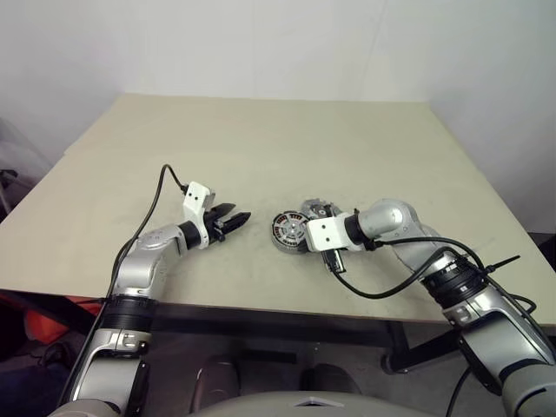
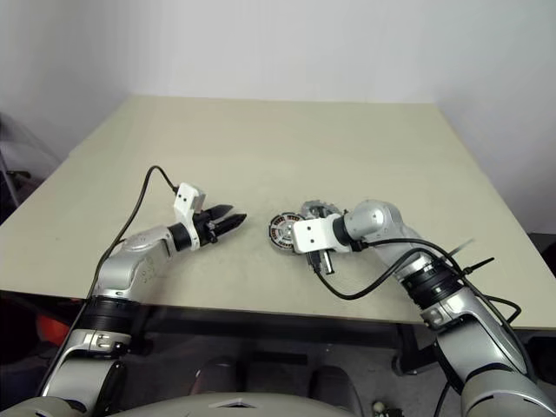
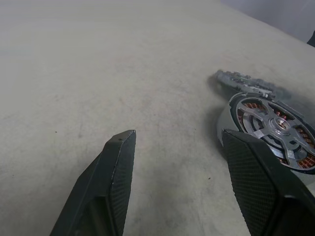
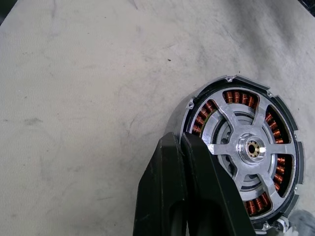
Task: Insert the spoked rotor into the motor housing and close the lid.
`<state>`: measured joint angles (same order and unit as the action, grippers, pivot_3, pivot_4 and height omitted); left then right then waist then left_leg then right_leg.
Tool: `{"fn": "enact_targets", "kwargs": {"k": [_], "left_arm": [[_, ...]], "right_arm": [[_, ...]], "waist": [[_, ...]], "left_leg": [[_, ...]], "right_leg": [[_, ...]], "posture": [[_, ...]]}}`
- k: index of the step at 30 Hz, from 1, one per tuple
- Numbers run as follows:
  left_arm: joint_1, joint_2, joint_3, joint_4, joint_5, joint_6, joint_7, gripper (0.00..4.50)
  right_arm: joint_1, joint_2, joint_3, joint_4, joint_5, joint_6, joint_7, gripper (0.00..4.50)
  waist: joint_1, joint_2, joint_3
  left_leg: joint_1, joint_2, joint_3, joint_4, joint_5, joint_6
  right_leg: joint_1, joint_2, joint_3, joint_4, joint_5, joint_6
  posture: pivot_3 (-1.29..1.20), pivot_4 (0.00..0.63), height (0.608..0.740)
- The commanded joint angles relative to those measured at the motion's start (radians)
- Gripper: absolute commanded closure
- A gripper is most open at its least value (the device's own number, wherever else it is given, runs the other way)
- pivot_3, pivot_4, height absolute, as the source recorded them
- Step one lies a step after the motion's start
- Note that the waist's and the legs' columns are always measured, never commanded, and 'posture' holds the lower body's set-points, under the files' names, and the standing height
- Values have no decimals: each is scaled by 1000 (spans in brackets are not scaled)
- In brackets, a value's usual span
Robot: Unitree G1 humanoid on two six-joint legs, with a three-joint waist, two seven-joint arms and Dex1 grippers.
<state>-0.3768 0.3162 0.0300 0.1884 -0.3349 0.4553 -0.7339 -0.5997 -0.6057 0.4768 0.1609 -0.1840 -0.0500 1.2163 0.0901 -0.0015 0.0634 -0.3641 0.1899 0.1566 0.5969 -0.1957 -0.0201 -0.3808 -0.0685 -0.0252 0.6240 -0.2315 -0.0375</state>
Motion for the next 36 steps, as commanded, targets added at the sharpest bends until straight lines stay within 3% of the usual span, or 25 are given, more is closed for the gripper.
{"fn": "enact_targets", "kwargs": {"k": [1, 7, 16, 22, 36], "left_arm": [[1, 3, 6, -32, -8, -12, 4, 1543], [1, 4, 7, -26, -6, -16, 6, 1543], [14, 0, 6, -39, -5, -19, 17, 1543], [47, 7, 13, -69, -8, -17, 30, 1543], [67, 13, 18, -94, -15, -4, 44, 1543]], "right_arm": [[-11, 5, -4, 36, -17, -9, -16, 4477], [-15, 26, -8, 42, 8, 27, 4, 4477], [-28, 117, -64, -113, 128, 366, 9, 4477], [-65, 169, -61, -62, 116, 412, -57, 4477], [-151, 310, -73, 128, 93, 482, -237, 4477]], "waist": [[-1, 0, 0], [-6, 0, 0], [-19, 0, 0], [-20, 0, 0], [-21, 0, 0]], "left_leg": [[0, 0, 0, 0, 0, 0], [2, 0, 0, 0, 1, -1], [-4, 1, 0, -1, 1, -1], [-9, 1, 0, -1, 1, -2], [-5, 1, 0, -2, 2, -3]], "right_leg": [[0, 0, 0, 0, 0, 0], [1, 0, 0, 0, 0, 0], [-5, 0, 0, 0, 0, -1], [-10, 0, -1, -1, 0, -2], [-7, 0, -1, 1, 0, -2]], "posture": [[0, 0, 740], [0, 0, 740], [0, 0, 740], [0, 0, 740], [0, 0, 740]]}}
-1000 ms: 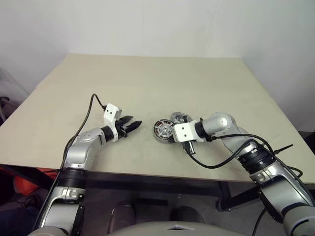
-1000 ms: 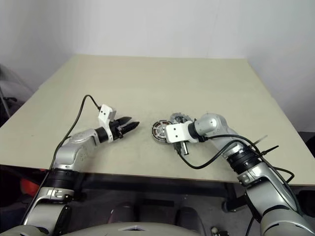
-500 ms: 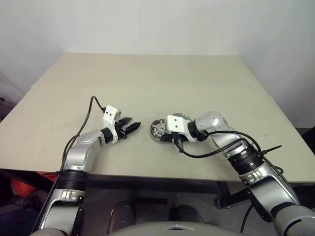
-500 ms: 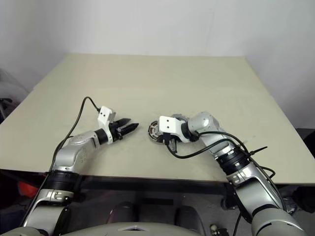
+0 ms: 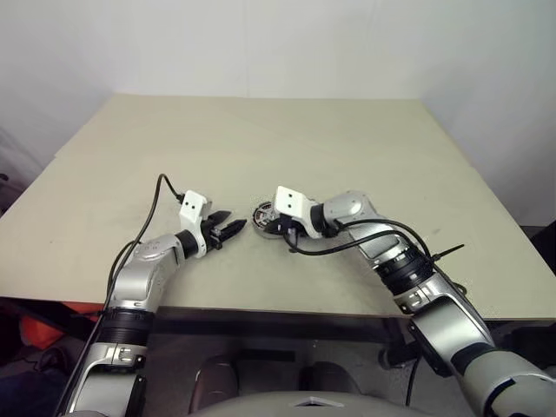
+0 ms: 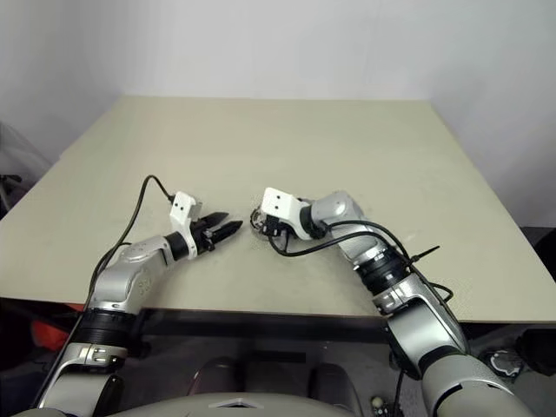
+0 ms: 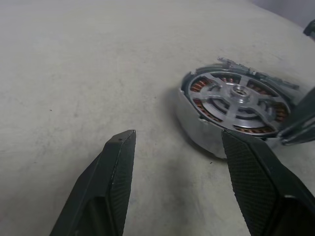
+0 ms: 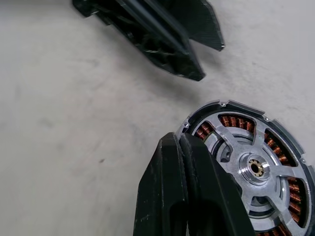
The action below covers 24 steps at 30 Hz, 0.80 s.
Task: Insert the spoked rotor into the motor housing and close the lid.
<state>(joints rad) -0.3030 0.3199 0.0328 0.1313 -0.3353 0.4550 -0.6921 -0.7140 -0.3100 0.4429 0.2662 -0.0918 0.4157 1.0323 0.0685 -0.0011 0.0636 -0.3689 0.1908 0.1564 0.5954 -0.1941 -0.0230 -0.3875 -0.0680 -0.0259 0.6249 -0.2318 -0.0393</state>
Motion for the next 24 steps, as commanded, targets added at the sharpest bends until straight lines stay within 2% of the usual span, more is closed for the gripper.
{"fn": "enact_targets", "kwargs": {"k": [1, 8, 11, 14, 16, 20, 24], "left_arm": [[-8, 10, 15, -37, -14, -4, 3, 1543], [-5, 9, 12, -41, -13, -4, 5, 1543], [-3, 8, 10, -41, -12, -3, 6, 1543], [-9, 6, 15, -37, -18, 0, 7, 1543], [-15, -2, 31, -42, -42, 15, 8, 1543], [-30, 2, 39, -50, -67, 35, 4, 1543], [-40, 12, 21, -41, -62, 16, -27, 1543]], "right_arm": [[-39, 20, -40, 41, -2, 24, -67, 4477], [-47, 43, -54, 76, 14, 67, -108, 4477], [-34, 28, -49, 12, 42, 86, -62, 3869], [-15, 4, -72, -128, 90, 87, -26, 2935], [-8, -10, -93, -209, 126, 128, -12, 2935], [-5, 39, -228, -295, 237, 351, -112, 2935], [8, 157, -503, -204, 344, 638, -332, 2935]], "waist": [[0, 0, 0], [2, 0, 0], [3, 0, 0], [4, 0, 0], [6, 0, 0], [5, 0, 0], [5, 0, 0]], "left_leg": [[0, 0, 0, 0, 0, 0], [1, 0, 0, 0, 0, -1], [0, 0, 0, 0, 0, -1], [-1, 0, 0, 0, 0, -1], [-2, 0, 0, -1, 1, -1], [-2, 0, 0, -2, 0, -1], [-1, -1, 0, -2, 1, -2]], "right_leg": [[0, 0, 0, 0, 0, 0], [1, 0, 0, 0, 0, 0], [1, 0, 0, 0, 0, 0], [0, 0, 0, -1, 0, 0], [-1, 0, 0, -2, 0, 0], [-1, 0, 0, -2, 0, 0], [0, 0, 0, -2, 0, 0]], "posture": [[0, 0, 740], [0, 0, 740], [0, 0, 740], [0, 0, 740], [0, 0, 740], [0, 0, 740], [0, 0, 740]]}}
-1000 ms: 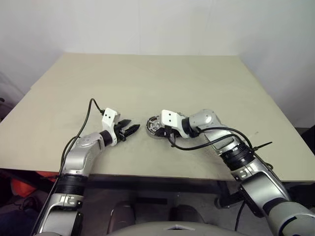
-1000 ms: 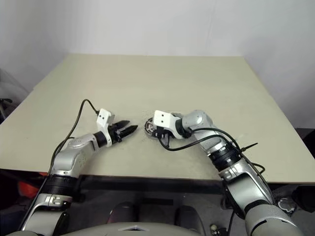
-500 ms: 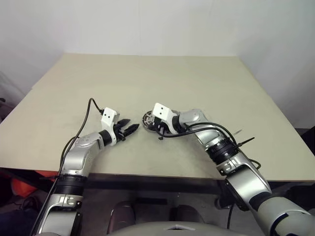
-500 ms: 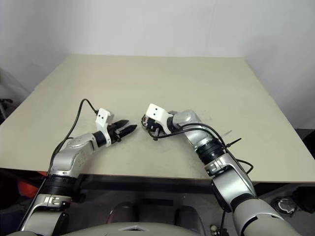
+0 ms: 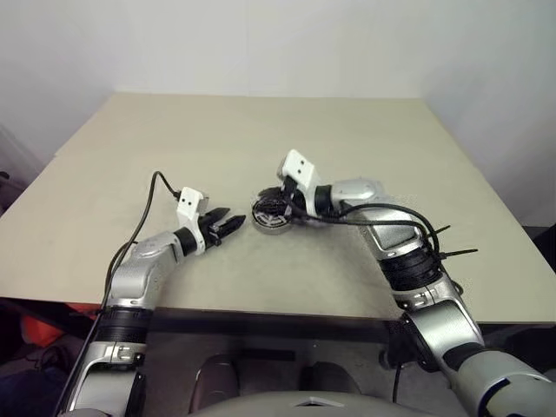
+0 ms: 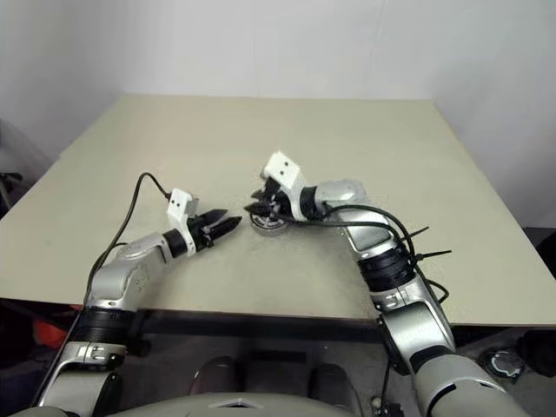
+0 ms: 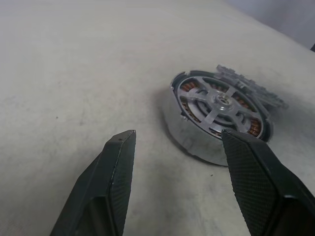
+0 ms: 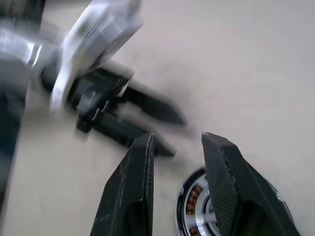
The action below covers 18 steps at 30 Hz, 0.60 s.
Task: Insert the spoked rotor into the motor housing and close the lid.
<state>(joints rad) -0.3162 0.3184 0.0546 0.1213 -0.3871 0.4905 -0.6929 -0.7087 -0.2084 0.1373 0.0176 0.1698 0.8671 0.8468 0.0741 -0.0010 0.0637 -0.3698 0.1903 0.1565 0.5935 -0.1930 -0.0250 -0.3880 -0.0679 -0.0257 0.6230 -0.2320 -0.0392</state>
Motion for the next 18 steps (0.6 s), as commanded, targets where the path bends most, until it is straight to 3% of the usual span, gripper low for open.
{"fn": "enact_targets", "kwargs": {"k": [1, 3, 7, 11, 17, 18], "left_arm": [[-28, 14, -3, -31, -14, -24, -36, 1543], [-37, 18, -8, -26, -15, -30, -58, 1543], [-57, 25, -13, 12, -6, -41, -80, 1543], [-64, 20, -30, 23, -5, -43, -94, 1543], [-70, 10, -48, 28, 3, -47, -94, 1543], [-68, 11, -48, 26, 3, -45, -94, 1543]], "right_arm": [[-3, 94, -314, 65, 126, 280, -203, 2935], [-26, 162, -603, 87, 203, 502, -292, 2935], [15, 213, -812, -45, 228, 715, -381, 2935], [85, 223, -884, -137, 276, 747, -456, 2935], [213, 201, -892, -164, 373, 747, -529, 2935], [216, 204, -908, -162, 361, 747, -536, 2772]], "waist": [[2, 0, 0], [11, 0, 0], [23, 0, 0], [24, 1, 0], [26, 1, 0], [25, 1, 0]], "left_leg": [[1, 0, 0, 0, 0, 0], [1, -1, 0, 0, 1, -2], [1, -2, 0, -2, 2, -3], [3, -2, 1, -14, 6, -11], [4, -2, 1, -18, 7, -12], [4, -2, 1, -18, 7, -12]], "right_leg": [[1, 0, 0, 0, 0, 0], [1, 0, 0, 0, 0, 0], [0, -1, 0, 0, 0, 0], [-3, 0, 0, -2, 0, 0], [-3, 0, -1, -2, -1, 1], [-3, 0, -1, -3, -2, 0]], "posture": [[0, 0, 740], [0, 0, 740], [0, 0, 740], [0, 0, 740], [0, 0, 740], [0, 0, 740]]}}
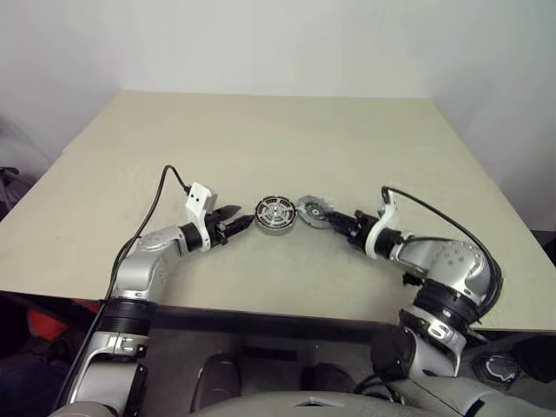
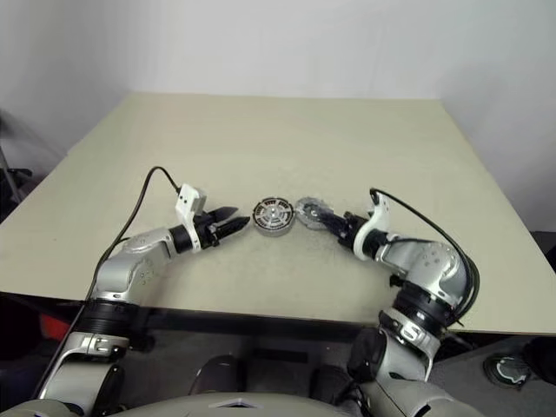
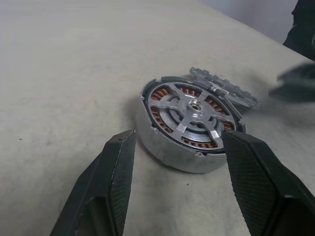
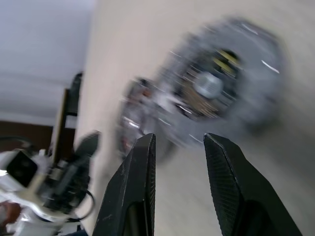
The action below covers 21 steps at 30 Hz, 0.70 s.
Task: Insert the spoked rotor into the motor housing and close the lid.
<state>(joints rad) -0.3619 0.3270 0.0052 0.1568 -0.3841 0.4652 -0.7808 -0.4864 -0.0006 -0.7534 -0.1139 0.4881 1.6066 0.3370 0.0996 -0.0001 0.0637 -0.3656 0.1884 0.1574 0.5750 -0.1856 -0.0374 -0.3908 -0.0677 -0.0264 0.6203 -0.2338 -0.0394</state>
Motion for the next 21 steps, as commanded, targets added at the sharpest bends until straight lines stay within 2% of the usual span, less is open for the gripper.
{"fn": "enact_targets", "kwargs": {"k": [1, 2, 9, 13, 21], "left_arm": [[-20, 2, 1, -13, -1, -15, -5, 1543], [-18, 4, 1, -16, -2, -13, -4, 1543], [-9, 16, 0, -24, 1, -5, -2, 1543], [-8, 21, 1, -27, 4, -4, 3, 1543], [-5, 28, 5, -29, 7, -3, 15, 1543]], "right_arm": [[-3, -2, -30, -28, 35, 3, -29, 2608], [-4, 3, -47, -23, 26, -1, -38, 2400], [-42, 59, -95, 43, 14, -59, -95, 182], [-52, 67, -85, 122, 15, -131, -122, 64], [-93, 59, -37, 255, 49, -256, -143, 64]], "waist": [[-1, 0, 0], [0, 1, 0], [-3, 1, 0], [-4, 0, 0], [-7, 0, 0]], "left_leg": [[0, 0, 0, 0, 0, 0], [0, 0, 0, 0, 0, 0], [5, 0, 0, -1, 2, -4], [15, 0, 1, -5, 5, -9], [22, 0, 1, -12, 9, -15]], "right_leg": [[0, 0, 0, 0, 0, 0], [0, 0, 0, 0, 0, 0], [4, 0, 0, 1, -3, 4], [9, -1, 1, 0, -5, 7], [9, -1, 1, -2, -5, 7]], "posture": [[0, 0, 740], [0, 0, 740], [0, 0, 740], [0, 0, 740], [0, 0, 740]]}}
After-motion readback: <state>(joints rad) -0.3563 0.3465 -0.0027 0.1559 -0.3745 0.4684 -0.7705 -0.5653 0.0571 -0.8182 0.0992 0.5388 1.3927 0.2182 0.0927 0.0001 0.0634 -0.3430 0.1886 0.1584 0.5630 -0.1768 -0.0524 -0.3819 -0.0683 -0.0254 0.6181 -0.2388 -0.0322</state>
